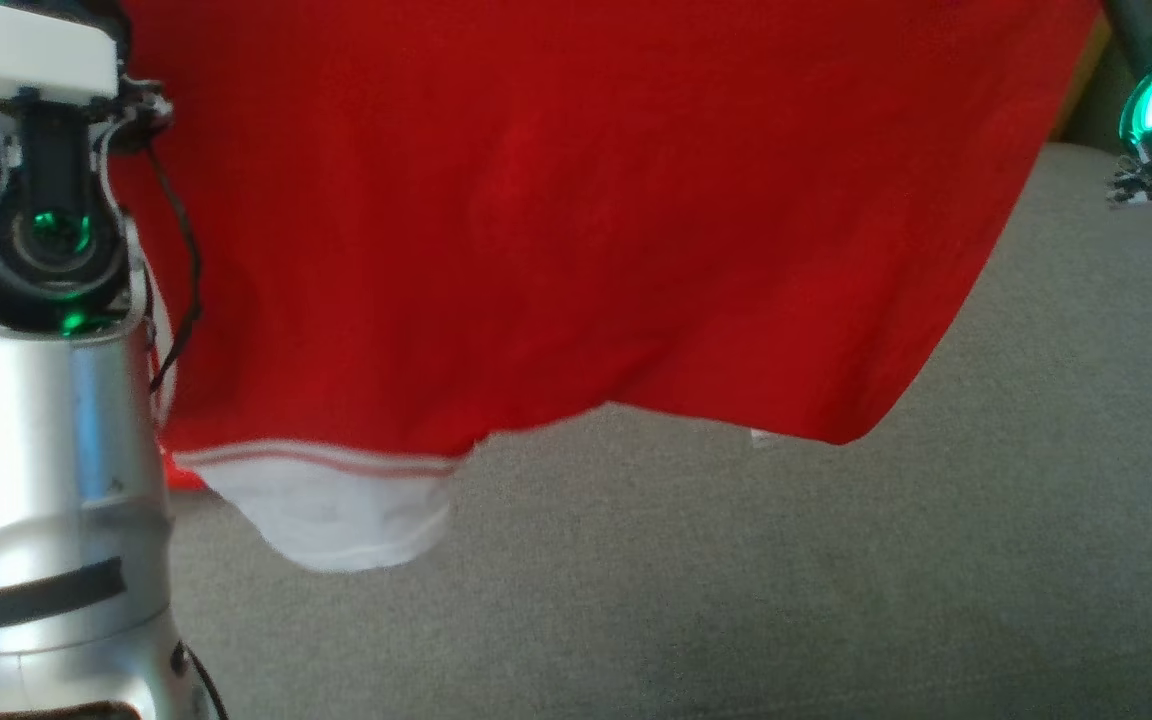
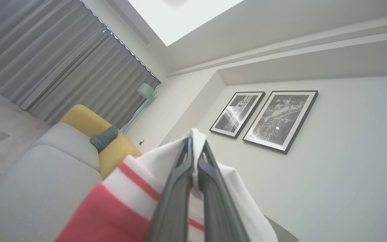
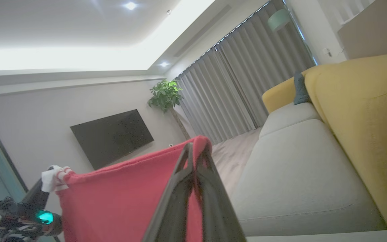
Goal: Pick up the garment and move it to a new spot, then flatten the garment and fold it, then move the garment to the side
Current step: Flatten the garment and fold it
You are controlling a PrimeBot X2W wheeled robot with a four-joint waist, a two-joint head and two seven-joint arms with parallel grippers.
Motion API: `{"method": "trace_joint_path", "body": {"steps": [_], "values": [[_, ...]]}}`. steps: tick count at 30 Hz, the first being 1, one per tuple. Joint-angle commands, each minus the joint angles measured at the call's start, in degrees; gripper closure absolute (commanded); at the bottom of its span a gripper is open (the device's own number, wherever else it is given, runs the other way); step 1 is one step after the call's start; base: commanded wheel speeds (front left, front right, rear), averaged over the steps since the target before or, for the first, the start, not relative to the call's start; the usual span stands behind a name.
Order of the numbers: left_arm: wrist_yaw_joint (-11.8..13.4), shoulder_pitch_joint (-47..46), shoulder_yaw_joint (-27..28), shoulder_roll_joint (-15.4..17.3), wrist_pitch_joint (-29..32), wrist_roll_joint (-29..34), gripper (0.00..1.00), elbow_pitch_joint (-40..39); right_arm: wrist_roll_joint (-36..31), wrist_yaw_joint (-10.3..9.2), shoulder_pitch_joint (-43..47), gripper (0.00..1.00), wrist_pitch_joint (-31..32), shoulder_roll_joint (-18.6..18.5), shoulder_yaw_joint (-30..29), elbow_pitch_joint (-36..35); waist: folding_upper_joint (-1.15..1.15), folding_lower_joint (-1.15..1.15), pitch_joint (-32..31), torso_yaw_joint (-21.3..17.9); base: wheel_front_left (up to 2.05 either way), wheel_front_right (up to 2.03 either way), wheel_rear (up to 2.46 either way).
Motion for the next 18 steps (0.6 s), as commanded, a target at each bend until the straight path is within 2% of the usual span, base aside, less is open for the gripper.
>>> {"method": "trace_joint_path", "body": {"steps": [1, 12, 18], "values": [[0.62, -2.41, 2.41, 1.7, 0.78, -0.56, 1.0, -2.46, -2.01, -0.04, -0.7, 1.0, 0.31, -1.21, -0.42, -0.93, 0.0, 0.0, -0.51, -0.1, 0.0, 0.0, 0.0], [4.97, 2.02, 2.66, 0.87, 6.4, -4.31, 1.0, -7.55, -7.48, -0.04, 4.33, 1.0, 3.93, -1.43, -4.69, -4.17, 0.0, 0.0, 0.33, -0.48, 0.0, 0.0, 0.0], [5.68, 2.67, 1.23, 1.66, 8.49, -3.78, 1.0, -8.04, -11.12, -0.04, 4.38, 1.0, 5.99, 0.29, -7.1, -4.76, 0.0, 0.0, 2.18, -0.94, 0.0, 0.0, 0.0]]}}
